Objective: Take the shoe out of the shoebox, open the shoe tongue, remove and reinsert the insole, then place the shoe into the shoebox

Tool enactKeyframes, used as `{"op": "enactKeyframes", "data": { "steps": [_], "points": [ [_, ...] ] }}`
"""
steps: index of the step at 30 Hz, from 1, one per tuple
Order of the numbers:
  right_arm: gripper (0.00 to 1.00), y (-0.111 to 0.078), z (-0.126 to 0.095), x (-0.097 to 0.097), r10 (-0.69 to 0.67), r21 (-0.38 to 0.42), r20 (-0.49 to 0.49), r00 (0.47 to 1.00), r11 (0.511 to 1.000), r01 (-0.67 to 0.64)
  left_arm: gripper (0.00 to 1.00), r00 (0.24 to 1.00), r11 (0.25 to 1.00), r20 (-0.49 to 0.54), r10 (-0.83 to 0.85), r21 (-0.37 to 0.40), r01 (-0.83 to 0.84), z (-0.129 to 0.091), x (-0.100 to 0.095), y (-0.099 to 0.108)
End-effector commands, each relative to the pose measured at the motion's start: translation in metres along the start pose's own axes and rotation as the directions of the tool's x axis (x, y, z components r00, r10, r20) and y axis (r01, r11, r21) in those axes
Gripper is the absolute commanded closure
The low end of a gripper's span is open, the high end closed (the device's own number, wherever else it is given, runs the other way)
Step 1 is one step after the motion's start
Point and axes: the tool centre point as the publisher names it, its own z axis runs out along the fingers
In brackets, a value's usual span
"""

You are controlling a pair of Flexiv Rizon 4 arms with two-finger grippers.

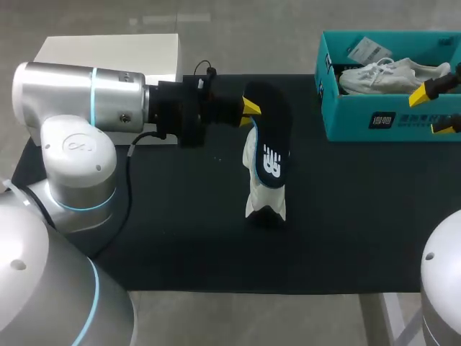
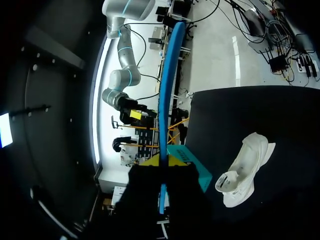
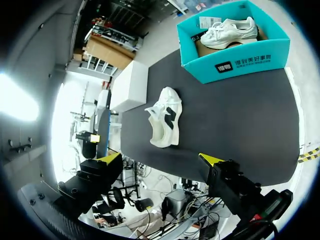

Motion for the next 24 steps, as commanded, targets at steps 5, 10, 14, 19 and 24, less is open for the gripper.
{"op": "enactKeyframes", "data": {
  "steps": [5,10,14,19,24],
  "points": [
    [0.0,-0.003,-0.001,0.001,0.001,-0.004,0.003,1.0,1.0,-0.001,1.0,1.0,1.0,-0.001,0.0,-0.005,0.0,0.001,0.001,-0.002],
    [0.0,-0.003,-0.001,0.001,0.001,-0.004,0.003,1.0,1.0,-0.001,1.0,1.0,1.0,-0.001,0.0,-0.005,0.0,0.001,0.001,-0.002],
    [0.0,-0.003,-0.001,0.001,0.001,-0.004,0.003,1.0,1.0,-0.001,1.0,1.0,1.0,-0.001,0.0,-0.005,0.0,0.001,0.001,-0.002],
    [0.0,-0.003,-0.001,0.001,0.001,-0.004,0.003,1.0,1.0,-0.001,1.0,0.998,0.999,-0.044,-0.045,-0.013,0.045,-0.004,0.01,-0.014],
    [0.0,-0.003,-0.001,0.001,0.001,-0.004,0.003,1.0,1.0,-0.001,1.0,0.981,0.993,-0.162,-0.104,-0.075,0.093,0.0,0.023,-0.028]
  ]
}}
